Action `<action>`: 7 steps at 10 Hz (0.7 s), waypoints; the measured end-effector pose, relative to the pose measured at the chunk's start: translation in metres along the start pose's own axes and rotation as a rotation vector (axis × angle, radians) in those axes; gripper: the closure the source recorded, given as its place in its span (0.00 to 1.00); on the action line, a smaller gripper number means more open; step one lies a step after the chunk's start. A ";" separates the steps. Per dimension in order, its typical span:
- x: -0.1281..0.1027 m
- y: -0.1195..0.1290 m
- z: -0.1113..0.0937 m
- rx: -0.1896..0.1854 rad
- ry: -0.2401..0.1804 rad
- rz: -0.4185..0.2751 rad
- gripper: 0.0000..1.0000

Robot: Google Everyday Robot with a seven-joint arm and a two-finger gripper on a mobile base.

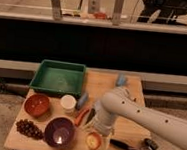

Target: Place apple in metal cup

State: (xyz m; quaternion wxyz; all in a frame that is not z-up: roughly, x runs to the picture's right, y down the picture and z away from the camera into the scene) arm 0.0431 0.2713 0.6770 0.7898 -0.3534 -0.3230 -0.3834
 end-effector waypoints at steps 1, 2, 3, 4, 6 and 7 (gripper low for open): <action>0.001 -0.002 0.001 -0.010 -0.001 0.004 0.20; 0.003 -0.006 -0.002 -0.015 0.002 0.006 0.20; 0.005 -0.008 -0.005 -0.018 0.005 0.012 0.20; 0.005 -0.011 -0.006 -0.019 0.006 0.013 0.20; 0.005 -0.011 -0.006 -0.020 0.007 0.016 0.20; 0.005 -0.011 -0.006 -0.020 0.007 0.016 0.20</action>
